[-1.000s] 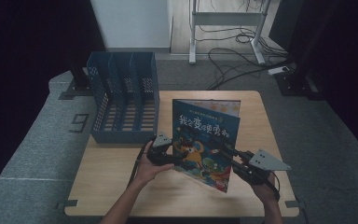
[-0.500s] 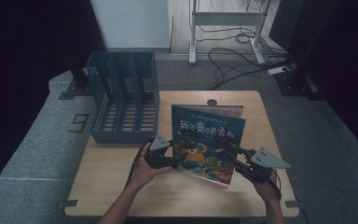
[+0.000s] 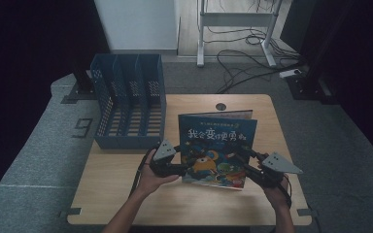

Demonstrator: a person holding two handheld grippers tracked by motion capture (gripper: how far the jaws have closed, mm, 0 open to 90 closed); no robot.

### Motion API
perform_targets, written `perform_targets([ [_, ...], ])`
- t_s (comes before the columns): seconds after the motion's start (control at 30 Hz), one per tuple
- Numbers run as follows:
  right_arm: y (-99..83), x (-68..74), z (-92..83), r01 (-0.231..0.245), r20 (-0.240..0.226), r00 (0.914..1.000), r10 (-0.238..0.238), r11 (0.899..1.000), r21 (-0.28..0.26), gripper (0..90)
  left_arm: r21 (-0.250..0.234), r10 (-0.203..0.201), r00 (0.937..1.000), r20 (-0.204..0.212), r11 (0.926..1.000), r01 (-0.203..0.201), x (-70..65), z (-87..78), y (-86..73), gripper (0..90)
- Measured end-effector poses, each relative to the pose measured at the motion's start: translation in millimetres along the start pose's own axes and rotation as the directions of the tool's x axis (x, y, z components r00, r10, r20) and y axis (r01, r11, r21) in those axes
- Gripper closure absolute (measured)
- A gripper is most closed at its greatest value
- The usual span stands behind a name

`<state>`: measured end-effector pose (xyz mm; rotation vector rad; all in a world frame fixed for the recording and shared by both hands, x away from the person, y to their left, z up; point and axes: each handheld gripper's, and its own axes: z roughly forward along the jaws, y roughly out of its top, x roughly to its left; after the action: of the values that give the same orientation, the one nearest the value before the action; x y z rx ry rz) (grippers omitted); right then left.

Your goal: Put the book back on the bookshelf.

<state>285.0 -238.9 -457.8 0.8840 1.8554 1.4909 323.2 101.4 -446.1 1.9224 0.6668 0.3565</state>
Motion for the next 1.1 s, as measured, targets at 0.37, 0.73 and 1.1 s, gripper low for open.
perform_targets([
  [0.37, -3.2, -1.7, 1.7, -0.008, 0.003, 1.0000, 0.008, 1.000, 0.016, 51.2, -0.054, 0.015, 0.9999, 0.000, 0.9984, -0.015, -6.8, -7.4, 7.7, 39.6],
  [0.73, -4.7, -3.1, 3.3, -0.014, 0.020, 0.9997, 0.013, 0.999, 0.041, 49.4, -0.095, 0.003, 1.0000, 0.003, 0.9955, -0.002, -10.3, -8.8, 12.1, 47.3],
  [1.1, -6.9, -5.5, 4.5, -0.043, 0.014, 0.9990, 0.042, 0.998, 0.050, 47.2, -0.126, 0.027, 0.9996, 0.008, 0.9917, -0.026, -21.2, -11.1, 16.9, 58.5],
])
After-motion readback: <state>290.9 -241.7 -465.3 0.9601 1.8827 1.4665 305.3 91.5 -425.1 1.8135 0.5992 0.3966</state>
